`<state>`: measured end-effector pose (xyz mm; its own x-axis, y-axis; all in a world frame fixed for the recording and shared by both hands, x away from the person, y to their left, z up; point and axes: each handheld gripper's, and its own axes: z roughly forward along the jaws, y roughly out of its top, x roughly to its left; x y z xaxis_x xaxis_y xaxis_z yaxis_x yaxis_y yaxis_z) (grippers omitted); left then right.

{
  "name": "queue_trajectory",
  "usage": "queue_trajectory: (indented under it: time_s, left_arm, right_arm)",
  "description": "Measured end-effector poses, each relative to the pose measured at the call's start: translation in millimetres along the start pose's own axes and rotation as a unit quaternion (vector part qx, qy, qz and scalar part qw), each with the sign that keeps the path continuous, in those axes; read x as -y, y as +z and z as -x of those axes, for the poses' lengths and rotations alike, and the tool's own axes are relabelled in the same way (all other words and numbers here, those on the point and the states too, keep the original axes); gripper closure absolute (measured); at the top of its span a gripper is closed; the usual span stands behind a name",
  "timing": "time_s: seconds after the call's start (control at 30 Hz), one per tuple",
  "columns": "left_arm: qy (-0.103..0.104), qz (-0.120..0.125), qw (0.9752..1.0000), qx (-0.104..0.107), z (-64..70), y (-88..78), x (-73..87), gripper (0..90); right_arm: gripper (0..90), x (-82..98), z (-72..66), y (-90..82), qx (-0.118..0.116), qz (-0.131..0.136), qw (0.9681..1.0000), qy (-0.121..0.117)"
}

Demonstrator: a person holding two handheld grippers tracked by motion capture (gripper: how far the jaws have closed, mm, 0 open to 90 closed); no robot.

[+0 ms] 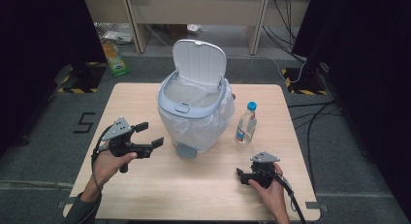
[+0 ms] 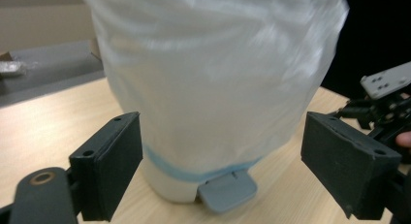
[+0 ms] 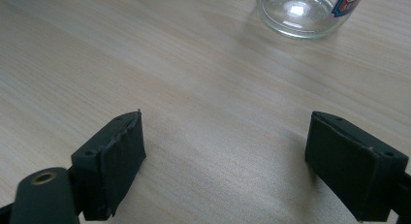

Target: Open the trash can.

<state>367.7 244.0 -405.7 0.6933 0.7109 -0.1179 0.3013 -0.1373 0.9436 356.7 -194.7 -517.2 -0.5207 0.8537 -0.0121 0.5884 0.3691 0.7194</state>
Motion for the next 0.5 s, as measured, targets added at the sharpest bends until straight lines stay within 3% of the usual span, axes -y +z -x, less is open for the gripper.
queue_trajectory:
  time_s: [0.13, 0.33, 0.5]
  left_arm:
    - [0.001, -0.019, 0.9998, -0.002, -6.6, 8.8, 19.4, 14.3]
    - [0.003, -0.022, 0.9997, -0.005, -11.9, 14.5, 31.8, 14.4]
    - [0.009, -0.037, 0.9991, -0.022, -17.6, 19.1, 45.9, 14.3]
  right_arm:
    - [14.6, 0.0, 0.0, 0.0, 0.000, 0.000, 1.0000, 0.000]
    - [14.5, 0.0, 0.0, 0.0, 0.000, 0.000, 1.0000, 0.001]
    - [14.5, 0.0, 0.0, 0.0, 0.000, 0.000, 1.0000, 0.001]
